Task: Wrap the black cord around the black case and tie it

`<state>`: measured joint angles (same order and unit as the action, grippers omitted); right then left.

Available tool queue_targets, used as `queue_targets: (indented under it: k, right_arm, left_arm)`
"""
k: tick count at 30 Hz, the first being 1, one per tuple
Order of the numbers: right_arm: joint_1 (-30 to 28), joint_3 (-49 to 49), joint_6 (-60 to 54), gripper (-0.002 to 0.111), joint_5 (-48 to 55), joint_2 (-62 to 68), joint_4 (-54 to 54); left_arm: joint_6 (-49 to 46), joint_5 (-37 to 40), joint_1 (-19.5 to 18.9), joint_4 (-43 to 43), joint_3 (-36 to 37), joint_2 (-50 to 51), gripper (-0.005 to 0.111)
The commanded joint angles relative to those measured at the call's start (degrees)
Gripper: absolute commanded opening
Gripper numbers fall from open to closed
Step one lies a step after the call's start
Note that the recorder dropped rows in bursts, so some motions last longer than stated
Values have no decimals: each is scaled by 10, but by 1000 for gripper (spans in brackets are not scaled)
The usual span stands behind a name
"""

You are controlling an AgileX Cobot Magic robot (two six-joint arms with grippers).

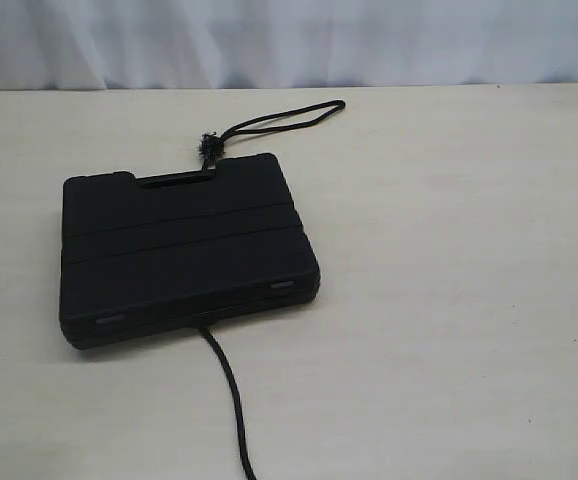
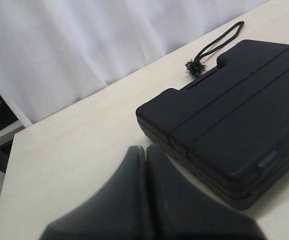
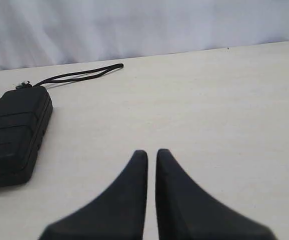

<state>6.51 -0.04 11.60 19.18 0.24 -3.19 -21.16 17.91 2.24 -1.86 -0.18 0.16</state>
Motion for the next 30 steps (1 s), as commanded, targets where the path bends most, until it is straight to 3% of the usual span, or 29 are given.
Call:
queue_targets:
  k: [1,7,10,11,13,16,20,23,25,27,30]
  right_arm:
    - [-4,0,-3,6,-9,-2,-4]
    - [-4,0,-3,6,-9,-2,-4]
    - [-4,0,-3,6,-23,-2,-4]
    - [-4,0,-3,6,-43,-2,-4]
    - [-4,0,-3,6,-130,-2,0]
    - [-4,0,-2,6,-287,-2,0]
    - [-4,0,14,6,-454,-2,0]
    - [-4,0,111,6,-550,-2,1]
    - [-4,0,233,6,-587,-2,25]
    - [-4,0,292,6,-582,-2,28]
    - [-4,-24,291,6,-563,-2,28]
  left_arm:
    - [1,-5,5,-1,2,-2,0]
    - [1,-6,5,-1,2,-2,0]
    - [4,-59,5,-25,2,-2,0]
    - [13,-90,5,-71,2,-2,0]
    - [79,-155,5,-268,2,-2,0]
    - [110,-276,5,-486,2,-2,0]
    - [115,-431,5,-576,2,-2,0]
    - [186,-450,5,-571,2,-2,0]
    - [266,-449,5,-516,2,-2,0]
    - [339,-470,5,-405,2,-2,0]
    - [444,-546,5,-246,2,-2,0]
